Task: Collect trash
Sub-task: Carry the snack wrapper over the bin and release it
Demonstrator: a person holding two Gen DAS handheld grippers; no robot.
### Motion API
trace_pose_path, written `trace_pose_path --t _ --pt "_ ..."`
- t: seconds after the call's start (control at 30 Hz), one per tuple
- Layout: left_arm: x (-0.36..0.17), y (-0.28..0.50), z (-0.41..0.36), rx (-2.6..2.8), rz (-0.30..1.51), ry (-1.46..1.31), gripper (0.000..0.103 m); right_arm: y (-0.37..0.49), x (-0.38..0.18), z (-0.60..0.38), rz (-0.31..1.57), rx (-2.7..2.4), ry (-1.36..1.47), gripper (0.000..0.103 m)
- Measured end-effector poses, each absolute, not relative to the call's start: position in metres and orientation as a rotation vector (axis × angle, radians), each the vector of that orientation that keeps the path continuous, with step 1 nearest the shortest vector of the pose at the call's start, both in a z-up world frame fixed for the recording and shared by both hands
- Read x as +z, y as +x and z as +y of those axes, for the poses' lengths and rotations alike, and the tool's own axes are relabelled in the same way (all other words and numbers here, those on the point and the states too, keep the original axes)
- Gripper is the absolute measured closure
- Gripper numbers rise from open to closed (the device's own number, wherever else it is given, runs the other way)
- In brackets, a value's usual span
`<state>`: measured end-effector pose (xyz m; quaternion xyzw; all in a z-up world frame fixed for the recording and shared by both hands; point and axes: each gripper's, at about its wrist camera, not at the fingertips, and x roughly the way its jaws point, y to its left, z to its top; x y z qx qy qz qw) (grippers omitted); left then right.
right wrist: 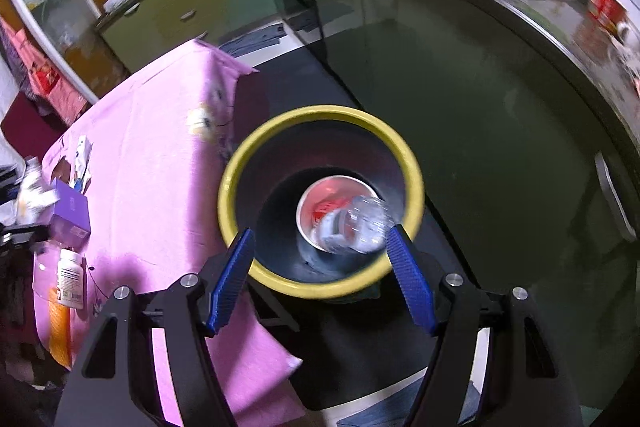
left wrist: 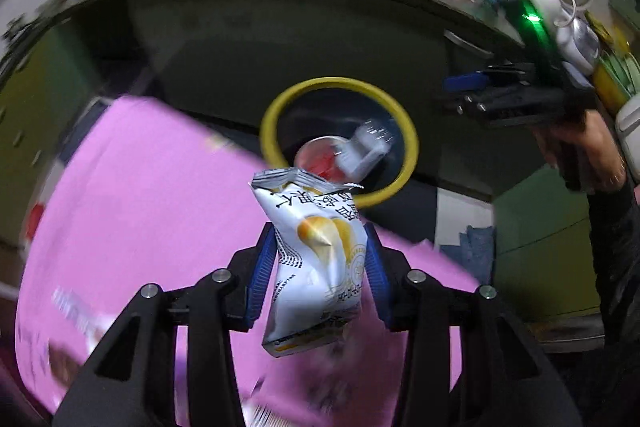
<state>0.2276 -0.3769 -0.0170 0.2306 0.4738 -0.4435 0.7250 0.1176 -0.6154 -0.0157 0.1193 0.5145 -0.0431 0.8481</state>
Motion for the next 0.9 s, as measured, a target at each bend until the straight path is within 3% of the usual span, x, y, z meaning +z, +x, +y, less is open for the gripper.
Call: trace_pose_path --t 0.2,0.3,0.5,0.67,0.9 --pt "-0.06 0.259 -0.473 -0.938 1.087 0.577 0.061 0.092 -0.021 -0.641 1.084 -0.117 0.289 0.035" --pt "-0.077 0.275 -0.503 -0.923 1.073 0.585 0.049 0.081 -0.025 -0.648 1.085 -0.13 0.298 0.035" --pt "-0.076 0.284 -0.51 -0.921 1.071 0.535 0.048 0.069 -0.026 -0.648 1.084 -0.129 0.304 0.035" --pt "-0.037 0.263 -0.472 -0.944 1.023 0.502 0.048 0.069 -0.023 -0.634 1.085 -0.096 0.286 0.035" --pt "0.021 0.222 -0.346 -0.874 0.96 0.367 0.034 0.086 -0.021 -0.566 1.121 0.038 0.2 0.035"
